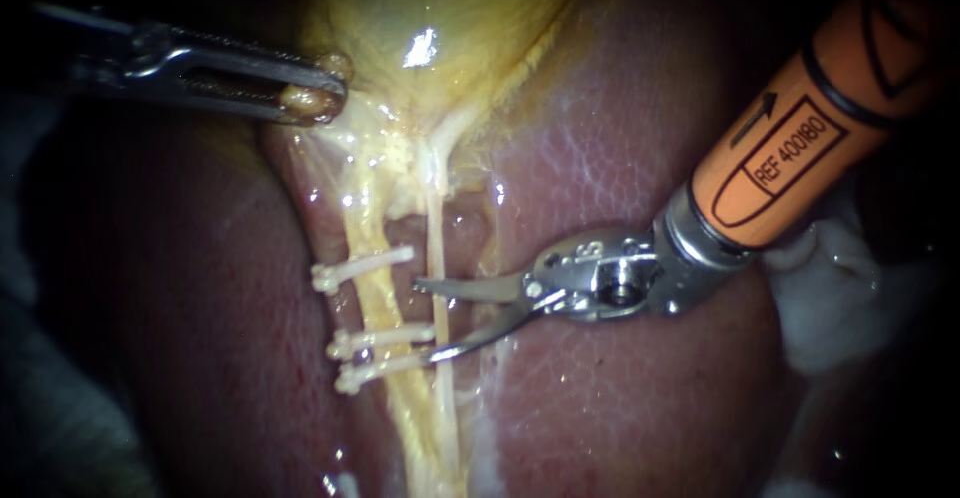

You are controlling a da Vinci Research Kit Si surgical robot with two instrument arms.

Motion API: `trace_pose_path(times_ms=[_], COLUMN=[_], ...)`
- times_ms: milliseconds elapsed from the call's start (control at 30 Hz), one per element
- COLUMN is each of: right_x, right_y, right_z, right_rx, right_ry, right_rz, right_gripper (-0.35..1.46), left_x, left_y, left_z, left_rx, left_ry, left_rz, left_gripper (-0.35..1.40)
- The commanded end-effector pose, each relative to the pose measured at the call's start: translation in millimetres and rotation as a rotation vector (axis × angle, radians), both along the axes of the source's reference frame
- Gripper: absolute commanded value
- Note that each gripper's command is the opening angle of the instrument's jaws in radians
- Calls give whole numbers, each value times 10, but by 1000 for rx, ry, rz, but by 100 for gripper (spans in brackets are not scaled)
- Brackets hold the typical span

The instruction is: Go to the cutting position left tube

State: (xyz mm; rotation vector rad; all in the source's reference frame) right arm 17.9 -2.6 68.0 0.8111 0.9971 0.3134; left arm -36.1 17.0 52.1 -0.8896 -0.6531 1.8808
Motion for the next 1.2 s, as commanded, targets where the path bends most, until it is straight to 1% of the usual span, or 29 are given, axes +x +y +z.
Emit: trace_pose_path(times_ms=[33, 100, 267, 367, 433, 533, 767, 900, 1100, 1200], right_x=[0, -1, 0, 4, 7, 16, 48, 67, 88, 95], right_y=[0, 2, 4, 3, 2, 0, -4, -8, -12, -13], right_z=[3, 7, 10, 10, 8, 5, 0, -2, -2, -3], right_rx=[-1, 2, 3, 8, 10, 14, 21, 22, 19, 20], right_ry=[-1, -3, -2, 3, 6, 33, 81, 96, 108, 115], right_rz=[-1, 0, -3, -11, -23, -38, -51, -48, -22, -16], right_gripper=[139, 139, 139, 139, 139, 137, 136, 134, 136, 136], left_x=[0, 0, 0, 0, 0, 0, 0, -1, -2, -2], left_y=[0, 0, 0, 0, 0, 0, 0, 0, 0, 0], left_z=[0, 0, 0, 0, 0, 0, 0, 0, 1, 1], left_rx=[0, 0, 0, 0, 0, 0, 0, 0, -1, -1], left_ry=[0, 0, 0, 0, 0, 0, 0, 0, 1, 1], left_rz=[0, 0, 0, 0, 0, 0, 0, -1, -1, -1], left_gripper=[-35, -35, -35, -35, -35, -35, -35, -35, -35, -35])
